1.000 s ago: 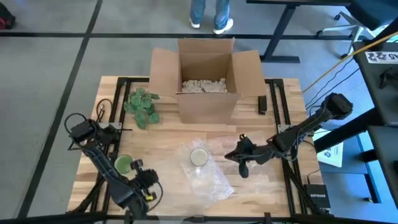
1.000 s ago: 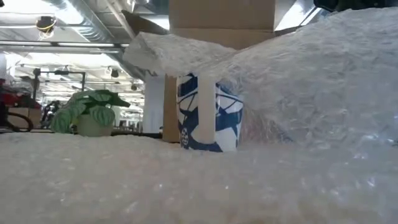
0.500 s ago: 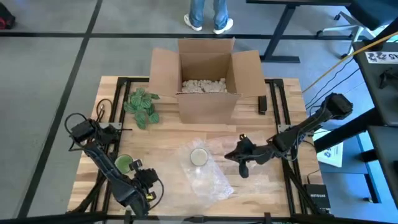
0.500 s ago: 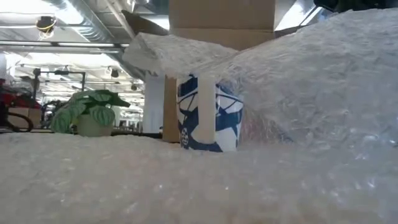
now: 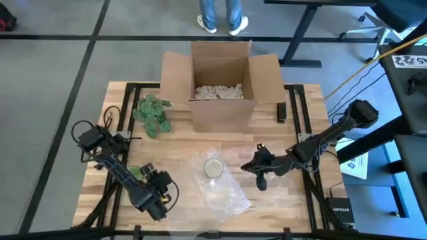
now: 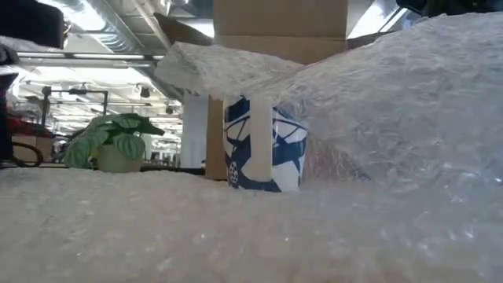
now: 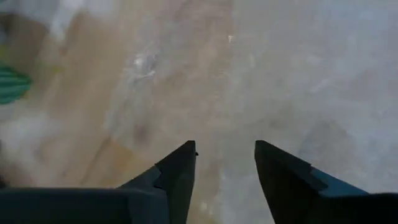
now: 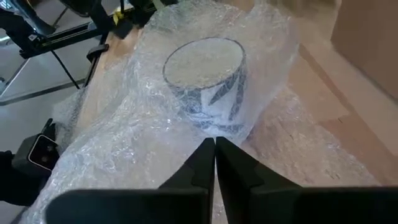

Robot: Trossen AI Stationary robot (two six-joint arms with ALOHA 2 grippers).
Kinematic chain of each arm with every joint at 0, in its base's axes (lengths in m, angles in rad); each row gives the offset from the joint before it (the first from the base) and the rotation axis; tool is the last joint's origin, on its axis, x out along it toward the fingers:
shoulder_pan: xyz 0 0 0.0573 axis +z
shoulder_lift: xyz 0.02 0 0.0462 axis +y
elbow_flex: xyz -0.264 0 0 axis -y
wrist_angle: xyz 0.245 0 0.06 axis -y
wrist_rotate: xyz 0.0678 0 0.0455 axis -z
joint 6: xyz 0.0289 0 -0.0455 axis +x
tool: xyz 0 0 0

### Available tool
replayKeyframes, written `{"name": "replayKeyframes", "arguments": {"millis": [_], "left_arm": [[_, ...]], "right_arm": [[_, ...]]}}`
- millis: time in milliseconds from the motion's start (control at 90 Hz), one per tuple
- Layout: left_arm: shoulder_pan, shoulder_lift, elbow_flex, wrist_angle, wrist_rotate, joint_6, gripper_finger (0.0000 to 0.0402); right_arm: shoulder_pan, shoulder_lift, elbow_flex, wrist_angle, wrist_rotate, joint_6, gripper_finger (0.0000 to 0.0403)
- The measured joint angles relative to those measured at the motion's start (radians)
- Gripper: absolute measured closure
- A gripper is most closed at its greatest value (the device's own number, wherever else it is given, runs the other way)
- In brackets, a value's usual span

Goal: Wrap mug
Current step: Wrap the blue mug in bubble wrap

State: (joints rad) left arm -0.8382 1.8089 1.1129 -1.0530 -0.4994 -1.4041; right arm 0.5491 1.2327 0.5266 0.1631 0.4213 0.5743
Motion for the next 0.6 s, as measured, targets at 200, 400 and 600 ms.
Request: {"name": "replayKeyframes", "arguments": {"millis": [200, 400, 600], "left_arm": [[-0.018, -0.169, -0.114, 0.09, -0.08, -0.006, 0.0281], [-0.005, -0.384, -0.301, 0.334, -0.07, 0.076, 0.0306], [0.043, -0.469, -0.42, 0.453, 0.037, 0.105, 0.0313]], "right_arm": [[0.0, 0.0, 0.0, -0.002, -0.004, -0.004, 0.0403], [0.0, 0.0, 0.0, -0.002, -0.002, -0.004, 0.0403], [0.0, 0.0, 0.0, 0.003, 0.004, -0.003, 0.0403]]}}
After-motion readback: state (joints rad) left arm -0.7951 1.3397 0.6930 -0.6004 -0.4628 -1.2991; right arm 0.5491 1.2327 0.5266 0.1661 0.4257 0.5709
